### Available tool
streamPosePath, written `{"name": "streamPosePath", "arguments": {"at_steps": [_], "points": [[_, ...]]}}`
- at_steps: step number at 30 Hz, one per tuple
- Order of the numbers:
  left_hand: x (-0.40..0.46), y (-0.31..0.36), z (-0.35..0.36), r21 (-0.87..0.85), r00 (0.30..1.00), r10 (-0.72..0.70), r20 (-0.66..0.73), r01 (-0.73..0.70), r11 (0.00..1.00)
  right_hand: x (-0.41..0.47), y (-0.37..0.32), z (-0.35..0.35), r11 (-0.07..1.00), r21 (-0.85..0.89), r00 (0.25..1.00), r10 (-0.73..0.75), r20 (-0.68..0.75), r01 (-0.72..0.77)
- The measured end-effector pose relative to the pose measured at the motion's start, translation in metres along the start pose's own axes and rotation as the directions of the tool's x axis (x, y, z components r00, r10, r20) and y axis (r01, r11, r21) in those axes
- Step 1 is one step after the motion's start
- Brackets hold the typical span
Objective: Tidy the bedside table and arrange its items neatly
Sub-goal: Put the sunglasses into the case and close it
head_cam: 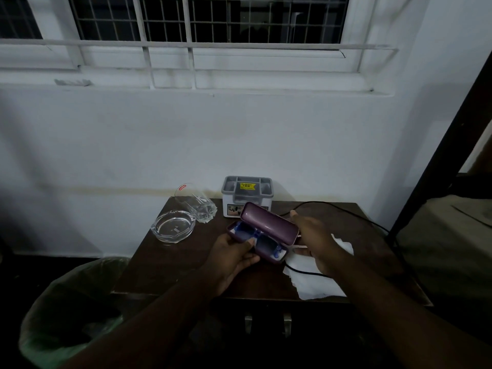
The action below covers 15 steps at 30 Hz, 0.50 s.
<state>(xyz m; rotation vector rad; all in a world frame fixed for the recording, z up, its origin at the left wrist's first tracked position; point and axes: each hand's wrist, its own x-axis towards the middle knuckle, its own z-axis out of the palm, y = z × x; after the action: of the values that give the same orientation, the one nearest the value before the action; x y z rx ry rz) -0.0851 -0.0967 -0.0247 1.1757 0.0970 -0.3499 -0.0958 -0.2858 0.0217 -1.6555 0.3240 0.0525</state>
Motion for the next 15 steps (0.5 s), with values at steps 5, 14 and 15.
{"name": "streamPosePath", "arguments": {"at_steps": [5, 14, 15], "points": [[-0.002, 0.003, 0.001, 0.016, 1.000, -0.013, -0.008, 0.013, 1.000, -0.001, 0.002, -0.003, 0.999, 0.040, 0.996, -0.003, 0.093, 0.000], [0.000, 0.004, 0.007, -0.106, 0.996, -0.066, -0.056, 0.060, 0.993, -0.001, 0.013, 0.009, 0.993, -0.038, 0.970, -0.100, 0.221, 0.111], [0.000, 0.004, 0.007, -0.102, 0.996, -0.060, -0.065, 0.053, 0.993, 0.000, 0.014, 0.010, 0.989, -0.039, 0.968, -0.129, 0.216, 0.141]]}}
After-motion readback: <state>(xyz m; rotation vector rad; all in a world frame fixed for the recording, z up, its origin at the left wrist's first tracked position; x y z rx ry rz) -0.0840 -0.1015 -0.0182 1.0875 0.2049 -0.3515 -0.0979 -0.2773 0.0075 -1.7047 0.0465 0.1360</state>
